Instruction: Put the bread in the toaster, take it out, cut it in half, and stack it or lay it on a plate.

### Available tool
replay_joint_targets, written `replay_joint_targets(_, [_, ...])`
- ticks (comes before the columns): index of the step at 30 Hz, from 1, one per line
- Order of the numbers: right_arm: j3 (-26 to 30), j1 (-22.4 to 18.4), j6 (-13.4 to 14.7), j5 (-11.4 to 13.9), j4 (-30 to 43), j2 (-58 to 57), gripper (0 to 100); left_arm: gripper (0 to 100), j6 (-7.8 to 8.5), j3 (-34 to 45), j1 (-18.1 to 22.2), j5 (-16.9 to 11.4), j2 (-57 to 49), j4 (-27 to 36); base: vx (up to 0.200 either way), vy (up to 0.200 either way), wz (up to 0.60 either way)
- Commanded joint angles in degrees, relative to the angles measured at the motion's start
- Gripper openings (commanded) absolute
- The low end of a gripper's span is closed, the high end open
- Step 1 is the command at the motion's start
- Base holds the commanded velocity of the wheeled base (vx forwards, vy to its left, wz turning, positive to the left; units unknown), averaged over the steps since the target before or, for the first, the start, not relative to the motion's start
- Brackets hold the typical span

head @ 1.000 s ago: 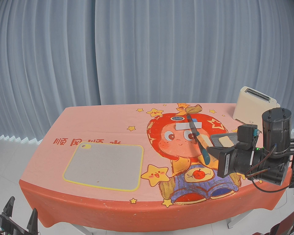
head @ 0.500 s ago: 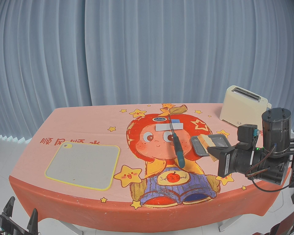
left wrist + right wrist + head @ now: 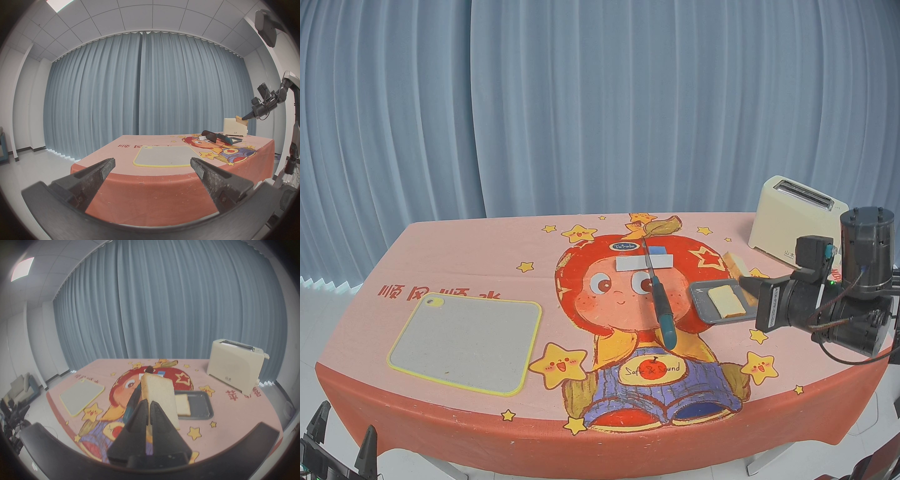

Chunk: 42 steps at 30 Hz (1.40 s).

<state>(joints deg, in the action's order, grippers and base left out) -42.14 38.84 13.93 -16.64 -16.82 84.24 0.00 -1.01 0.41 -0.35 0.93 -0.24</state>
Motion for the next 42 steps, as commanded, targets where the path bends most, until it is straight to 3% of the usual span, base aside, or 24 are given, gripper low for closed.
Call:
replay_joint_targets(1, [0.0, -3.6, -0.7, 0.1, -3.6, 2.6, 0, 100, 0.00, 1.0, 0.0, 0.0, -0.9, 0.1, 0.000, 0.000, 0.00])
replay_joint_targets(8, [1.0, -7.6, -2.9, 0.1, -10.7, 7.1, 0, 100, 0.00, 1.0, 0.0, 0.0, -0.9, 0.0, 0.000, 0.000, 0.00])
replay_joint_targets(42, [2.3, -5.4, -3.3, -0.2, -10.9, 7.9, 0, 100, 0.00, 1.0, 0.0, 0.1, -0.9, 0.0, 0.000, -0.018, 0.00])
